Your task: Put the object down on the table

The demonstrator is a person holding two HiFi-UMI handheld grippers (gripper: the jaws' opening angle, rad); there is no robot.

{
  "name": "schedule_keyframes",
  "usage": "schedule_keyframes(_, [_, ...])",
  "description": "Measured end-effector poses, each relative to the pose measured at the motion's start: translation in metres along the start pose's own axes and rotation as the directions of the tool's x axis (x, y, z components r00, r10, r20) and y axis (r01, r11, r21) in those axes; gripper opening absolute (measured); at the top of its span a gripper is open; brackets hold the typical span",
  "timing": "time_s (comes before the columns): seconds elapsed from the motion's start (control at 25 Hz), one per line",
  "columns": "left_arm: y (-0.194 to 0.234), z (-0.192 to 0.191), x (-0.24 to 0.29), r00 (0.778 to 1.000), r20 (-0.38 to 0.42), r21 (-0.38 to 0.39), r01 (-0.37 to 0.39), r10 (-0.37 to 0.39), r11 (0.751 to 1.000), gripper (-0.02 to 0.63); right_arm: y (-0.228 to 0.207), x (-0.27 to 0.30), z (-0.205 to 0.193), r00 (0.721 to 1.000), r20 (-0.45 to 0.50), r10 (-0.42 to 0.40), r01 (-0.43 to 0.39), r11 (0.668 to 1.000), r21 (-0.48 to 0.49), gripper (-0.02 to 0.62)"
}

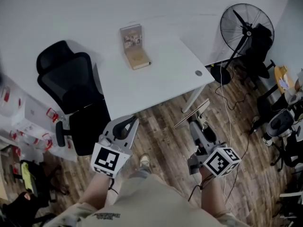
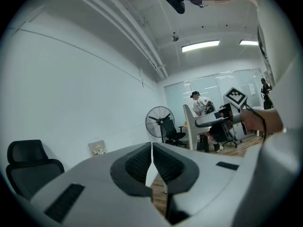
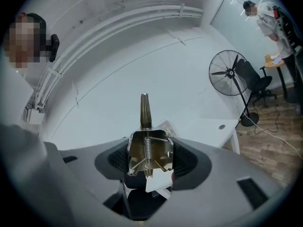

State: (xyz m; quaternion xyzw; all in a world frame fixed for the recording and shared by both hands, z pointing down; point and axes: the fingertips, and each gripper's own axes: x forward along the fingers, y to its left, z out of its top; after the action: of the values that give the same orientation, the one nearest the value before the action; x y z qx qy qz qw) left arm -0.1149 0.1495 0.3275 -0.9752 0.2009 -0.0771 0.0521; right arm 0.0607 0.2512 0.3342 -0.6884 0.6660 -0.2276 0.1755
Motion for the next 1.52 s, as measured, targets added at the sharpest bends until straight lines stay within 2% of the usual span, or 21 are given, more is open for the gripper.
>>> schedule_keyframes(0.28, [0.070, -0.015, 0.048, 0.999, -0.030, -0.010, 0.017, -0.017, 1.000, 0.028, -0.012, 0.091, -0.004, 1.000, -0.029, -0.008, 0.009, 0.999, 0.043, 0.238])
schedule_keyframes(0.48, [0.101, -0.020, 0.070, 0.999, -0.013, -0.063, 0.045, -0.046, 0.997, 0.028, -0.019, 0.135, -0.003, 1.000, -0.021, -0.001, 0.003, 0.995, 0.102, 0.238])
schedule_keyframes(0.64, [0.114, -0.025, 0.077, 0.999, -0.013, -0.072, 0.052, -0.053, 0.996, 0.028, -0.024, 0.154, -0.007, 1.000, -0.012, -0.009, 0.011, 0.984, 0.178, 0.238])
schedule_keyframes(0.76, [0.121, -0.031, 0.082, 0.998, -0.023, -0.092, 0.050, -0.052, 0.995, 0.028, -0.029, 0.164, -0.004, 1.000, -0.012, -0.018, 0.020, 0.979, 0.201, 0.238])
schedule_keyframes(1.04, [0.116, -0.044, 0.107, 0.996, -0.052, -0.100, 0.062, -0.067, 0.993, 0.028, -0.055, 0.187, -0.010, 0.999, -0.030, -0.009, 0.018, 0.959, 0.282, 0.238])
schedule_keyframes(1.28, [0.132, -0.055, 0.144, 0.995, -0.096, -0.093, 0.008, -0.017, 0.996, 0.028, -0.088, 0.228, -0.007, 0.998, -0.057, 0.025, -0.005, 0.942, 0.334, 0.238])
schedule_keyframes(1.4, [0.141, -0.061, 0.170, 0.993, -0.120, -0.086, -0.012, 0.001, 0.996, 0.028, -0.113, 0.251, -0.012, 0.994, -0.109, 0.016, 0.024, 0.934, 0.356, 0.238])
schedule_keyframes(1.52, [0.150, -0.068, 0.197, 0.989, -0.146, -0.112, -0.036, 0.020, 0.993, 0.028, -0.137, 0.277, -0.014, 0.987, -0.156, 0.028, 0.033, 0.928, 0.372, 0.238])
